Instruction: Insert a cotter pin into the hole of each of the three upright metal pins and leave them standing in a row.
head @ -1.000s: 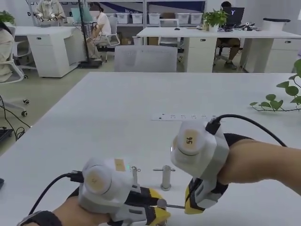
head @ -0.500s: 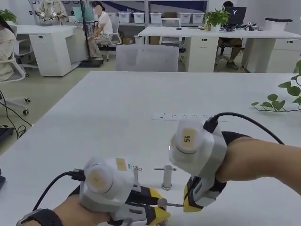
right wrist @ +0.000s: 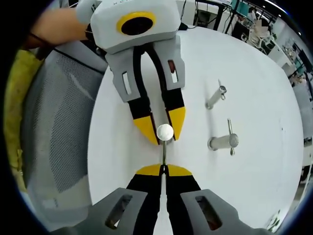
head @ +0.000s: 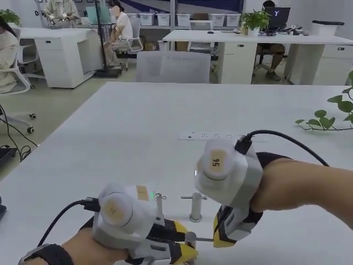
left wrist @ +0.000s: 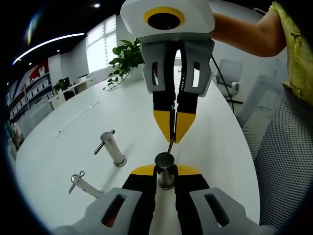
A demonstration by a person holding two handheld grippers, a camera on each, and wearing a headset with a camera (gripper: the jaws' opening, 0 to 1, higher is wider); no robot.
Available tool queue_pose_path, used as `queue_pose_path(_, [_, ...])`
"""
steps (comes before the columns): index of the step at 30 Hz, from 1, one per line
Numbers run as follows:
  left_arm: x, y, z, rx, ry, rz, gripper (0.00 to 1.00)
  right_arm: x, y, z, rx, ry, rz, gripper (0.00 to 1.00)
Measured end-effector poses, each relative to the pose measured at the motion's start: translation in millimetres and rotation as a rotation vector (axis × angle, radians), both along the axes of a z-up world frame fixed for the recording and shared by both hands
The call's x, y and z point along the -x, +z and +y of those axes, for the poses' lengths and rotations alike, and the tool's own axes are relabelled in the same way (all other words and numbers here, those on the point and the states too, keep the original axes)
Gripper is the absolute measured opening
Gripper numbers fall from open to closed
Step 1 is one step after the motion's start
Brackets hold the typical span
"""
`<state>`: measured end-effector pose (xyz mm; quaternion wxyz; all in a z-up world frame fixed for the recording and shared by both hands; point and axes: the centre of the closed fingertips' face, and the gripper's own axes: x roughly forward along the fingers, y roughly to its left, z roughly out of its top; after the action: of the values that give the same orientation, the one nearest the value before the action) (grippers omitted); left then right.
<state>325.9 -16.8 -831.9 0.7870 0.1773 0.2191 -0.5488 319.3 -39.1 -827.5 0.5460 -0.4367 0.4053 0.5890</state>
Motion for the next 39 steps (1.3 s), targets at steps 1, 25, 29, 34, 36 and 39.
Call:
queue_pose_path(1, [0.0,0.0,0.1,0.002,0.003,0.004,0.12,0.3,-0.1,0.3,0.001,0.001,0.0,0.02])
queue_pose_path(25, [3.3,0.7,-0.5,0.014,0.014,0.031,0.11,0.9,-1.8,14.3,0.003,0.047,-0.008,0.02])
queue_pose_path(29, [3.0,0.8,-0.5,0.015,0.014,0.034,0.11,1.1,-1.2,17.5,-0.001,0.055,-0.009,0.02])
queue_pose_path(34, [2.8,0.7,-0.2,0.017,0.015,0.036,0.11,1.5,-0.6,21.3,-0.004,0.065,-0.014,0.02])
queue_pose_path(36, [2.8,0.7,-0.1,0.018,0.014,0.036,0.11,1.9,-0.1,23.2,-0.006,0.071,-0.016,0.02])
queue_pose_path(39, [3.1,0.8,0.0,0.017,0.015,0.037,0.11,2.0,0.2,24.8,-0.007,0.076,-0.017,0.02])
